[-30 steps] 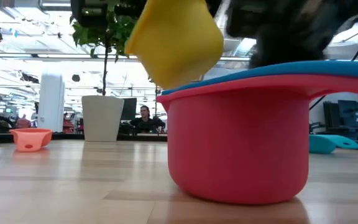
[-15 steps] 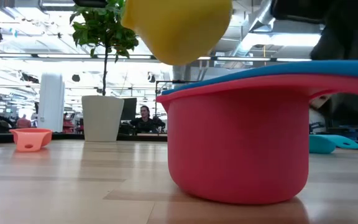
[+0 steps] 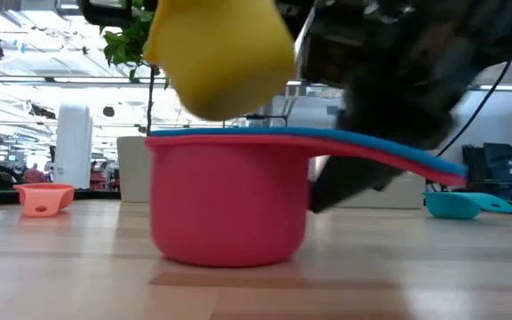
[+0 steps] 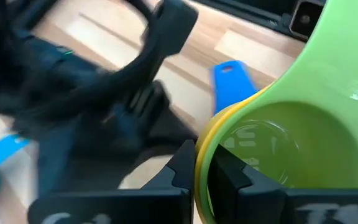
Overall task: Nest measuring cups in basket
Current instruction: Stack the stacked measuring cups on top of the other stacked measuring cups, then move the stacked measuring cups towards the center of the table
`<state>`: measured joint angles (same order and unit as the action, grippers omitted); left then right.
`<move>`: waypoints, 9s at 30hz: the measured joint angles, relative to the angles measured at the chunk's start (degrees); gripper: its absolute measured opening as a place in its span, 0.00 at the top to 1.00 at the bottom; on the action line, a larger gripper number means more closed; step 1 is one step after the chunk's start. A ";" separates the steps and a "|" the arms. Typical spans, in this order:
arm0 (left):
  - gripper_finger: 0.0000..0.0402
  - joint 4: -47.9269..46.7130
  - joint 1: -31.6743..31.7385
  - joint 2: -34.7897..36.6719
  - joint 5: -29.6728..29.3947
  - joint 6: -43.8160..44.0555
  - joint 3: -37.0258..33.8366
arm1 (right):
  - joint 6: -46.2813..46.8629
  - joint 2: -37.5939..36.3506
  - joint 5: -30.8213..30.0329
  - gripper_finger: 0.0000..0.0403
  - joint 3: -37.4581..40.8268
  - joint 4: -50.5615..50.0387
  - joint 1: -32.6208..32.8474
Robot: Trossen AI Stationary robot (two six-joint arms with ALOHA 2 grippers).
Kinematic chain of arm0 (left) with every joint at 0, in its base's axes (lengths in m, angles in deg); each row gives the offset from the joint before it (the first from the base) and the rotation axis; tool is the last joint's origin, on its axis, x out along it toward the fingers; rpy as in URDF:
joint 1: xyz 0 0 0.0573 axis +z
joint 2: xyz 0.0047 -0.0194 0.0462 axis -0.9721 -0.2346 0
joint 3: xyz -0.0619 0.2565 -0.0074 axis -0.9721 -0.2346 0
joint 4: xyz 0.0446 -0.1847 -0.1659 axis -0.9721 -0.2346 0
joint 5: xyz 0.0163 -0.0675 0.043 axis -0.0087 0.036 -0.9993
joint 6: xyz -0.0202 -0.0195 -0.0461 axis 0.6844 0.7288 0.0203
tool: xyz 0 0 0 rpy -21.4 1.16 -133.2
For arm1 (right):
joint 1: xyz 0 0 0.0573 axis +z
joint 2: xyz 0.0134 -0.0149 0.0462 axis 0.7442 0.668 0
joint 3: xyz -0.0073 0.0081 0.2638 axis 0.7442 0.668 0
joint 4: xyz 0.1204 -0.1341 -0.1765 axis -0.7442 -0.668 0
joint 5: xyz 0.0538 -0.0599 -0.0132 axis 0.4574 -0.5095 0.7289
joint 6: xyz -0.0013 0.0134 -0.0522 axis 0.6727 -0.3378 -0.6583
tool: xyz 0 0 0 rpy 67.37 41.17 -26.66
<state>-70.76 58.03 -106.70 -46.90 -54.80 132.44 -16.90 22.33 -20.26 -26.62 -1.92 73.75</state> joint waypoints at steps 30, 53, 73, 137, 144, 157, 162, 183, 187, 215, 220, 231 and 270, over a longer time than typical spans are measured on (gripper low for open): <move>0.97 -9.81 -1.52 0.00 -14.52 58.46 -0.09 | 14.63 -17.14 -25.56 0.95 -0.07 -26.51 4.82; 0.80 -9.55 -3.31 0.00 -6.48 66.67 -0.09 | 20.15 -17.03 -25.56 0.91 -0.07 -31.96 5.07; 0.80 -17.31 -6.19 3.08 -17.41 57.02 -1.04 | 17.14 -15.85 -16.37 0.95 0.06 -30.67 7.46; 0.85 11.99 -24.36 9.33 -54.10 78.39 -20.96 | 13.06 9.40 -36.15 0.99 -31.89 -31.31 21.39; 0.85 13.59 -24.92 9.33 -54.66 80.47 -20.94 | 14.12 9.33 -35.75 0.96 -31.91 -31.15 21.86; 0.85 13.46 -25.98 9.33 -54.26 80.04 -20.94 | 10.93 14.21 -24.11 0.98 -32.00 -16.74 20.17; 0.85 13.44 -25.98 9.33 -54.26 79.88 -20.94 | 12.67 15.14 -23.33 0.99 -32.15 -17.27 20.47; 0.85 13.03 -26.00 9.35 -54.21 79.81 -20.94 | 14.99 14.88 -33.57 0.99 -32.15 -25.08 18.22; 0.85 13.35 -25.44 9.35 -56.12 80.17 -20.94 | 14.51 14.88 -34.30 0.97 -32.15 -25.85 17.63; 0.98 15.72 -25.15 9.70 -50.37 64.55 -20.96 | 31.65 10.60 -19.47 0.99 -40.37 -42.99 12.20; 1.00 14.75 -26.91 9.70 -43.45 61.18 -20.96 | 32.74 11.37 -21.29 0.98 -40.28 -44.13 14.95; 1.00 14.92 -28.86 9.44 -33.17 57.00 -20.96 | 31.20 11.24 -25.35 0.98 -39.64 -44.50 20.67; 1.00 31.35 -23.94 -3.77 -30.10 49.46 -20.95 | 25.81 16.74 -23.25 0.99 -38.66 -39.37 15.95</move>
<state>-39.42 34.09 -110.47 -77.00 -5.34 111.50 8.91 39.07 -43.52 -65.29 -41.29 89.70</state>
